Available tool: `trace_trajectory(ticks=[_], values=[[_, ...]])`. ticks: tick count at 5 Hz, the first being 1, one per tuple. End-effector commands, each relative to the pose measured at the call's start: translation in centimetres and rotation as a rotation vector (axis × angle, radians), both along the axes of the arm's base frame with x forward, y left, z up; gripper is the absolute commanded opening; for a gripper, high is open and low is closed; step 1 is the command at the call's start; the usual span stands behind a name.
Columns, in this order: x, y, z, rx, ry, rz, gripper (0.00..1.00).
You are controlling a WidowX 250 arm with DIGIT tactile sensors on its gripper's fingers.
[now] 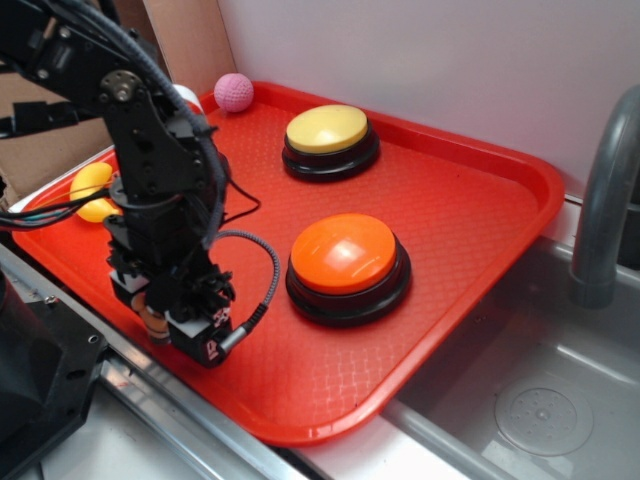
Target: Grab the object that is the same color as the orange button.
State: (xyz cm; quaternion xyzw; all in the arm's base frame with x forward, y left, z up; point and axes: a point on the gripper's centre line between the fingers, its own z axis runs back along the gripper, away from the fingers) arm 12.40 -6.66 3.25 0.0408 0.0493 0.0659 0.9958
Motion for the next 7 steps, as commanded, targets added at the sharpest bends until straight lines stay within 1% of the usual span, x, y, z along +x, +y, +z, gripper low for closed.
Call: trace_trajectory(ticks=[1,2,3,4,5,6,7], values=[[2.5,1.4,5.1,-0.047,-0.047,0.015,0.00],[4.0,3.4,9.5,-0.072,-0.131,0.043,0.00],[4.4,4.5,12.4,-0.056,-0.171,0.084,0.00],[5.2,6.7,15.6,-0.079,-0.221,0.090,0.00],[5.6,8.1,17.2,-0.093,-0.240,0.087,0.00],[5.6,8.9,18.3,-0.089,-0.274,0.095,0.00],[5.6,8.6,17.2,-0.076,-0.229,0.096,0.00]])
